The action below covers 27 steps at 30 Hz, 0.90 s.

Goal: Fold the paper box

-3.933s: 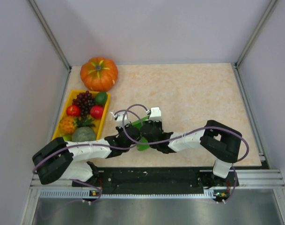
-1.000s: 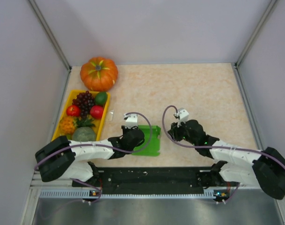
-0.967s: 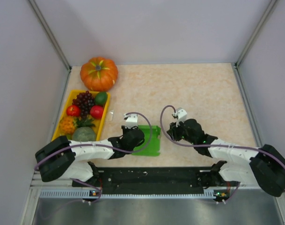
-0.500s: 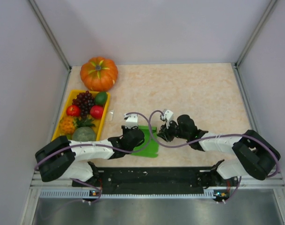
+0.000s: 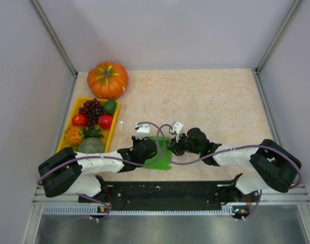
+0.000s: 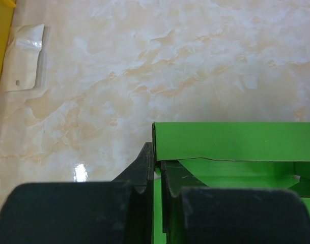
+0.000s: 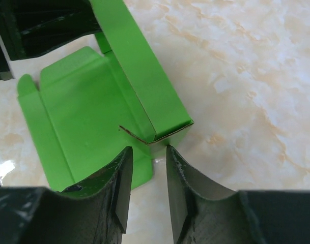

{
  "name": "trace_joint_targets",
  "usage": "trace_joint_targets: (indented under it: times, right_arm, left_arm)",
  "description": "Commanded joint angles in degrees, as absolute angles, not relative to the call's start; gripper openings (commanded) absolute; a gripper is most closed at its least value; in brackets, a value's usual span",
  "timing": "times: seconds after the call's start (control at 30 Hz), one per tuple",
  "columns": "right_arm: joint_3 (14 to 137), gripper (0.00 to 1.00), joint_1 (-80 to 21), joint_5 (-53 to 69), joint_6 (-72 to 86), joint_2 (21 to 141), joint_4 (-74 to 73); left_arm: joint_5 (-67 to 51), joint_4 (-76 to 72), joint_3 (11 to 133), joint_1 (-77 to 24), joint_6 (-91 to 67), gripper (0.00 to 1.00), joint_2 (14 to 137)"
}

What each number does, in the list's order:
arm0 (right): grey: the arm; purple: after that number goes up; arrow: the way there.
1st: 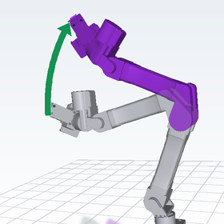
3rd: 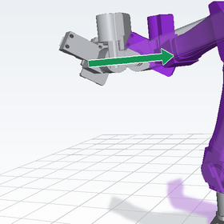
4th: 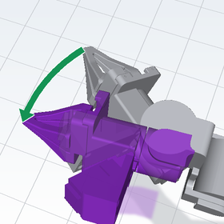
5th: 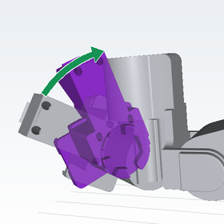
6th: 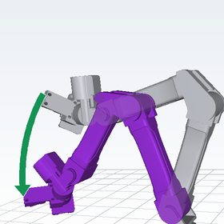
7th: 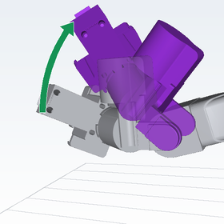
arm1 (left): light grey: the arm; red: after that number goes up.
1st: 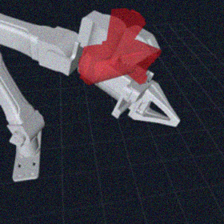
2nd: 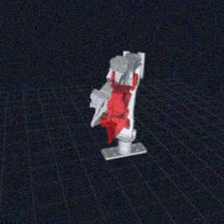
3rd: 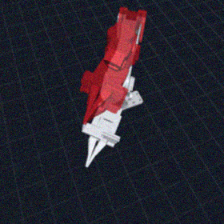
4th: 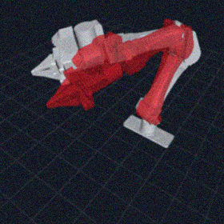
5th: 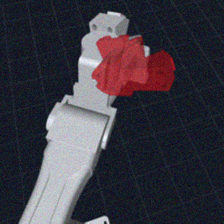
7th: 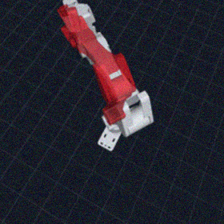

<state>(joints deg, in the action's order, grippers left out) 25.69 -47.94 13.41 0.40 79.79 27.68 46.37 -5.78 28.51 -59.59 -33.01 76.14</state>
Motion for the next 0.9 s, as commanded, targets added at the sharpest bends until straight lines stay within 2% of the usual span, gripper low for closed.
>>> trace_joint_targets:
  times: [0.0, 0.1, 0.2, 0.37, 0.4, 0.5, 0.53, 0.57, 0.8, 0.83, 0.87]
  right_arm:
    - [29.1, 0.29, -50.6, 4.2, 1.2, 80.4, 33.7]
    - [29.9, 0.22, -52.9, -3.3, 1.7, 80.3, 32.8]
    - [30.9, 0.28, -55.0, -11.6, 2.0, 81.5, 32.5]
    - [31.8, 0.29, -58.0, -21.8, 3.7, 83.8, 33.6]
    - [31.9, 0.27, -58.2, -23.8, 4.1, 84.2, 33.8]
    - [31.9, 0.14, -58.4, -27.2, 4.0, 85.6, 35.9]
    - [32.0, 0.04, -58.3, -27.5, 3.5, 86.5, 37.3]
    - [32.2, 0.0, -58.4, -28.3, 3.2, 86.9, 37.8]
    - [33.1, 0.02, -58.4, -32.4, 2.9, 90.4, 39.8]
    - [33.3, 0.11, -58.5, -33.0, 2.9, 90.9, 39.9]
    - [33.7, 0.15, -58.5, -33.8, 2.9, 91.4, 39.9]
  left_arm:
    - [44.4, -8.9, 29.8, -60.0, -33.4, 0.0, 75.1]
    - [44.5, -9.0, 29.5, -60.0, -33.7, 0.0, 74.9]
    - [44.0, -9.1, 29.4, -60.0, -34.5, 0.0, 75.0]
    - [43.6, -9.0, 29.4, -60.2, -36.6, 0.0, 75.2]
    - [43.5, -8.9, 29.4, -60.3, -36.8, 0.0, 75.1]
    - [43.5, -8.8, 29.3, -60.5, -37.6, 0.0, 75.1]
    - [43.4, -8.8, 29.2, -60.4, -37.8, 0.0, 75.1]
    - [43.5, -8.8, 29.2, -60.4, -38.0, 0.0, 75.1]
    - [43.9, -8.7, 28.7, -60.6, -38.2, 0.0, 74.4]
    - [43.9, -8.7, 28.6, -60.5, -38.3, 0.0, 74.3]
    - [43.9, -8.9, 28.5, -60.6, -38.2, 0.0, 74.2]
